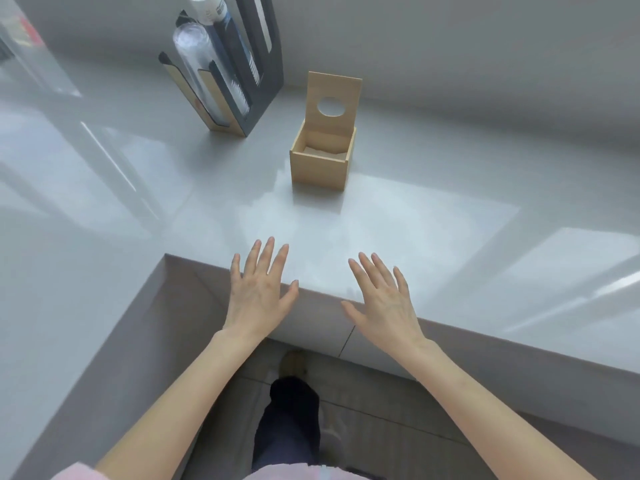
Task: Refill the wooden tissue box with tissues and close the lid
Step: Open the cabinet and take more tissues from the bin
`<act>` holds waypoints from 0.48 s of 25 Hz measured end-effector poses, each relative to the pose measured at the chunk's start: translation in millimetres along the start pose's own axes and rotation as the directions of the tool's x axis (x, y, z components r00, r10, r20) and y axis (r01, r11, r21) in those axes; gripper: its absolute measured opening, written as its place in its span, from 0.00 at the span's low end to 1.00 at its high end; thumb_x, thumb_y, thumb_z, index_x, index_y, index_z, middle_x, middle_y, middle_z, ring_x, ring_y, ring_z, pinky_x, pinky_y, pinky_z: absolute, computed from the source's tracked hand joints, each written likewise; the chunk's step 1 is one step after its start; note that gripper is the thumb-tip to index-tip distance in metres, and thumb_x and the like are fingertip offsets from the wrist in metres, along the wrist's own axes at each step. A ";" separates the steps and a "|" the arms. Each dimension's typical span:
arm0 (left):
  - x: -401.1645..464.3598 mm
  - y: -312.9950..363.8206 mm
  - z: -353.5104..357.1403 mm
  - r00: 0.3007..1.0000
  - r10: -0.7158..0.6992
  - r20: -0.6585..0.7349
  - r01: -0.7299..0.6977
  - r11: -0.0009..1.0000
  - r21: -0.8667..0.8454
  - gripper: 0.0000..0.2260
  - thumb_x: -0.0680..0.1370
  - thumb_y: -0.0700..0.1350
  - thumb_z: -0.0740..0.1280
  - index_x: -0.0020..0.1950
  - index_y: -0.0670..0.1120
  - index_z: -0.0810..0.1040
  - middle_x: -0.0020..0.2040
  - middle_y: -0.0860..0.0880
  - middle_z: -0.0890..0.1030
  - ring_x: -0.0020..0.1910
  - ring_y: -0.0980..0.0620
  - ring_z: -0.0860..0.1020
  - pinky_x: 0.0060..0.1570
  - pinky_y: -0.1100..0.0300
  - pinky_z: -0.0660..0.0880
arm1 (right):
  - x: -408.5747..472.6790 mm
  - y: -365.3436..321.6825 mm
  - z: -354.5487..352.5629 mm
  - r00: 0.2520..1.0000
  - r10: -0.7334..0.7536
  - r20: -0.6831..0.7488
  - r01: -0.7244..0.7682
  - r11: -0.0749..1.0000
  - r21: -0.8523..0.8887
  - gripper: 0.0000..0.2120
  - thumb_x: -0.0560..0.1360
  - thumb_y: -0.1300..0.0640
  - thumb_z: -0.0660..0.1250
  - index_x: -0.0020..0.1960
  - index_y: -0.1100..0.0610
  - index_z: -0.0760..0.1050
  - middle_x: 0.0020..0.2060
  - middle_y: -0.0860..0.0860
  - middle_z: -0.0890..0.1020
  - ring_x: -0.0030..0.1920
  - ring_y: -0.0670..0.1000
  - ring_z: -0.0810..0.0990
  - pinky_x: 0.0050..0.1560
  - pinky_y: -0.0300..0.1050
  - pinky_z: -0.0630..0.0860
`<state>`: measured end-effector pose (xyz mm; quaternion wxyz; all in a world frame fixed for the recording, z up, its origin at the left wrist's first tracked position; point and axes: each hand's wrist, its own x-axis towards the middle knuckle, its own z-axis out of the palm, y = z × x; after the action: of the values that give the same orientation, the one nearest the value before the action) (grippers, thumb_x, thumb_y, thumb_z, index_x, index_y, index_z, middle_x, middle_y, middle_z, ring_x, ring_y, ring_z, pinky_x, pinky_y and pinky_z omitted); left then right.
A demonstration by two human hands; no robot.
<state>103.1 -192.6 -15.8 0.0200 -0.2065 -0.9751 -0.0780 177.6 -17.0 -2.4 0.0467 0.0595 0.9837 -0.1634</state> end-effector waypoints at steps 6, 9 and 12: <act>-55.5 6.9 17.3 1.000 -0.016 -0.018 0.017 0.999 0.052 0.27 0.71 0.54 0.54 0.63 0.41 0.75 0.64 0.39 0.77 0.63 0.39 0.74 0.60 0.36 0.67 | -39.4 -0.2 18.1 0.999 -0.045 0.006 0.045 0.999 0.002 0.30 0.78 0.49 0.57 0.75 0.53 0.50 0.77 0.50 0.51 0.77 0.50 0.44 0.75 0.52 0.40; -66.1 9.0 27.2 1.000 -0.008 -0.005 0.008 0.996 0.083 0.27 0.71 0.54 0.54 0.62 0.41 0.76 0.62 0.40 0.78 0.62 0.40 0.76 0.58 0.36 0.70 | -46.8 1.1 29.9 0.997 -0.073 0.012 0.073 0.997 0.011 0.30 0.77 0.50 0.57 0.75 0.53 0.50 0.77 0.50 0.52 0.77 0.50 0.45 0.75 0.51 0.40; -71.1 10.2 41.8 1.000 0.004 -0.003 -0.004 0.997 0.078 0.26 0.70 0.54 0.54 0.62 0.42 0.76 0.61 0.42 0.79 0.61 0.43 0.77 0.57 0.38 0.71 | -49.3 3.1 45.0 0.997 -0.080 0.017 0.080 0.996 0.029 0.30 0.78 0.49 0.58 0.75 0.53 0.51 0.77 0.50 0.52 0.77 0.50 0.46 0.74 0.48 0.39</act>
<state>172.0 -205.1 -60.7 0.0299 -0.2073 -0.9770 -0.0401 230.0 -33.8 -40.3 0.0481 0.0193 0.9824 -0.1794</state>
